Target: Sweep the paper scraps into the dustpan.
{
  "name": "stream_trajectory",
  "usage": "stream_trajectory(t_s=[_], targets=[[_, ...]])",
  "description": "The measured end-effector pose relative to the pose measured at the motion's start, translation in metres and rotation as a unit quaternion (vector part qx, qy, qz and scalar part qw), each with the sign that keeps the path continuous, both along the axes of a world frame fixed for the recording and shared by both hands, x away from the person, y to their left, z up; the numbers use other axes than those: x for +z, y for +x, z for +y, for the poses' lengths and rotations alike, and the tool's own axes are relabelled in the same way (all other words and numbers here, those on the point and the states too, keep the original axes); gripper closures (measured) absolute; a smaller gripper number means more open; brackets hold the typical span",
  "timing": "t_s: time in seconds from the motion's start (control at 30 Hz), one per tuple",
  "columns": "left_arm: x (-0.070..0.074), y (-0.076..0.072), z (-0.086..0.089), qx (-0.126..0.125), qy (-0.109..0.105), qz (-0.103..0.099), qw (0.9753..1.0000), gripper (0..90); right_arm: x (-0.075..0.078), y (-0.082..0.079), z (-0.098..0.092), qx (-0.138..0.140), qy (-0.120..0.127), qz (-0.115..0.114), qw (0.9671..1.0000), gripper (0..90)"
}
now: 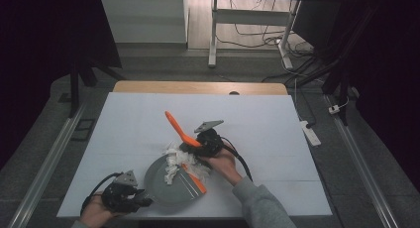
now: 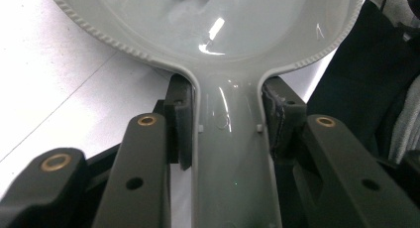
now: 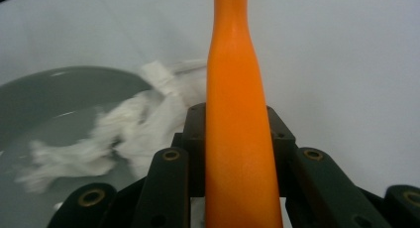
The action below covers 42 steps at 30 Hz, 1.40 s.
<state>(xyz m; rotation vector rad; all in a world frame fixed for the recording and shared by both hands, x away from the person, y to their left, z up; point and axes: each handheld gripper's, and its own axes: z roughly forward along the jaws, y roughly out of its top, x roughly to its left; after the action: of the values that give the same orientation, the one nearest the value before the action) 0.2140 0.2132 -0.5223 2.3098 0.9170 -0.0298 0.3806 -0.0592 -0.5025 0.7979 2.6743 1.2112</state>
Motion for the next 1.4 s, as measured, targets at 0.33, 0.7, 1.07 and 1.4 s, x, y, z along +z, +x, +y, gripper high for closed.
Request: stream_trajectory(t_s=[0.33,0.7,1.07,1.4], targets=[[0.000,0.000,-0.001,0.001,-0.001,0.000,1.0000,61.7,0.016,-0.023,0.002,0.033,0.017,-0.022,0.9991,70.6],[0.000,0.001,-0.001,0.005,0.000,0.000,1.0000,61.7,0.029,0.005,-0.038,-0.052,0.024,-0.039,0.9976,70.5],[0.000,0.002,0.000,0.011,0.006,-0.003,0.9999,61.7,0.013,0.026,-0.044,-0.097,-0.017,-0.033,0.9946,70.6],[-0.001,0.003,0.001,0.018,0.007,-0.001,0.9998,61.6,0.000,0.011,-0.013,-0.059,-0.013,0.001,0.9982,70.6]])
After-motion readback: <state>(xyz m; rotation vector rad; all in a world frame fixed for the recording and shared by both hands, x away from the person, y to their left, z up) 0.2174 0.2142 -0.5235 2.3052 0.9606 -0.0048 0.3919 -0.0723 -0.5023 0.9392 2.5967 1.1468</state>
